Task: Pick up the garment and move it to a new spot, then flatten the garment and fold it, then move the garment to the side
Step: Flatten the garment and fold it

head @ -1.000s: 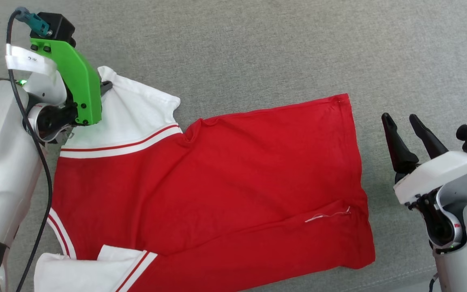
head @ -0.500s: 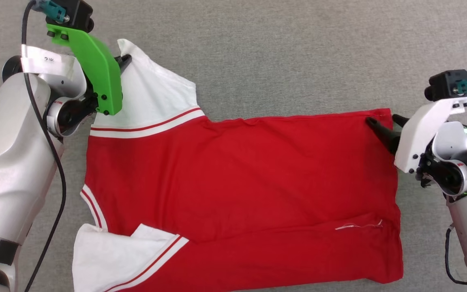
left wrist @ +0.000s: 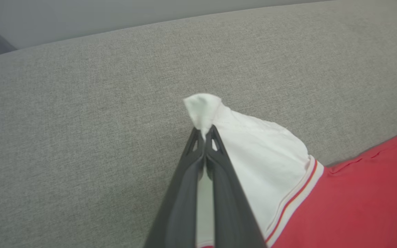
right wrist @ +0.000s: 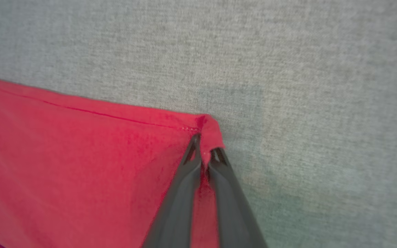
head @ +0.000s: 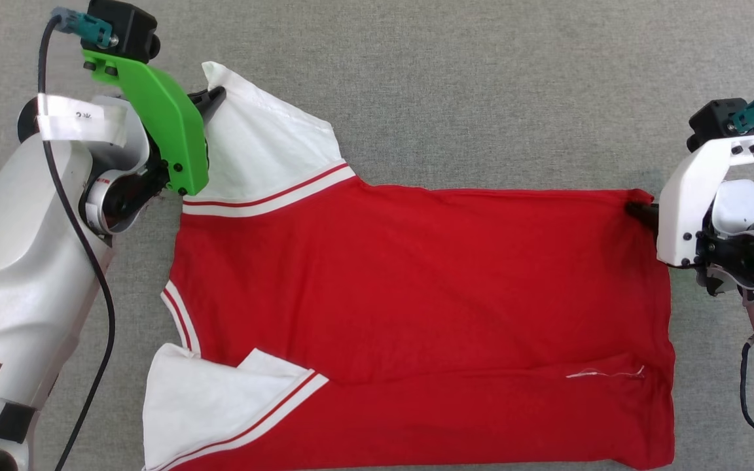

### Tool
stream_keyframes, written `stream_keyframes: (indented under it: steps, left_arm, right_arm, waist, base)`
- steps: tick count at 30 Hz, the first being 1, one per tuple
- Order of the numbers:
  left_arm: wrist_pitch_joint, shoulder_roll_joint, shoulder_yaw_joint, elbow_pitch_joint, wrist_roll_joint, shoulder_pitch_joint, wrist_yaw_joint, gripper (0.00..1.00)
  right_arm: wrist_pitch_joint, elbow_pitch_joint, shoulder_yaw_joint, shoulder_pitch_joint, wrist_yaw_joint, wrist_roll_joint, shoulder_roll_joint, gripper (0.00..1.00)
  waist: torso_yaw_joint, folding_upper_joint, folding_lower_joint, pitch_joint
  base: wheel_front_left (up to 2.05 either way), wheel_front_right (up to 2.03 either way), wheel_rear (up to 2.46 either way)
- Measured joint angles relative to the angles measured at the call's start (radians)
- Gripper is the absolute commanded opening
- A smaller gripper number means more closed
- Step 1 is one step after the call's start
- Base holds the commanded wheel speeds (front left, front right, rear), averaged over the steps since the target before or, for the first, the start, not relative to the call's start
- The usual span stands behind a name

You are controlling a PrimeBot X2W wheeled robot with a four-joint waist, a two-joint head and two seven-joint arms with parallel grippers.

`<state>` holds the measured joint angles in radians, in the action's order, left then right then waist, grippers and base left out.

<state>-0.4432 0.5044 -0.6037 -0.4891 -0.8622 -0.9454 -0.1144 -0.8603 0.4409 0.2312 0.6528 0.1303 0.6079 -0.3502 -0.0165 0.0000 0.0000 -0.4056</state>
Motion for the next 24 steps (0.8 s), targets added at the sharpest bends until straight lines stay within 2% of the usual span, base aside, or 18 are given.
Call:
stream_keyframes:
  steps: [6,12,20,24]
  left_arm:
    - [0.055,0.004,0.020,0.017,-0.005,0.039,0.005,0.00]
    - [0.135,0.030,0.055,0.065,-0.038,0.154,0.035,0.00]
    - [0.243,0.069,0.090,0.212,-0.052,0.413,0.137,0.00]
    - [0.268,0.079,0.088,0.296,-0.062,0.568,0.190,0.00]
  right_arm:
    - [0.060,-0.034,-0.060,-0.008,0.000,0.012,-0.001,0.00]
    - [0.089,-0.123,-0.117,-0.115,0.000,0.012,-0.006,0.00]
    - [0.166,-0.270,-0.182,-0.346,0.000,0.009,0.003,0.00]
    - [0.182,-0.333,-0.222,-0.481,0.000,-0.004,0.036,0.00]
  waist:
    - [0.011,0.0000,0.0000,0.032]
    - [0.025,0.0000,0.0000,0.090]
    - [0.050,0.0000,0.0000,0.184]
    - [0.067,0.0000,-0.0001,0.232]
  base:
    - [0.00,0.00,0.00]
    - [0.00,0.00,0.00]
    - [0.00,0.00,0.00]
    - [0.00,0.00,0.00]
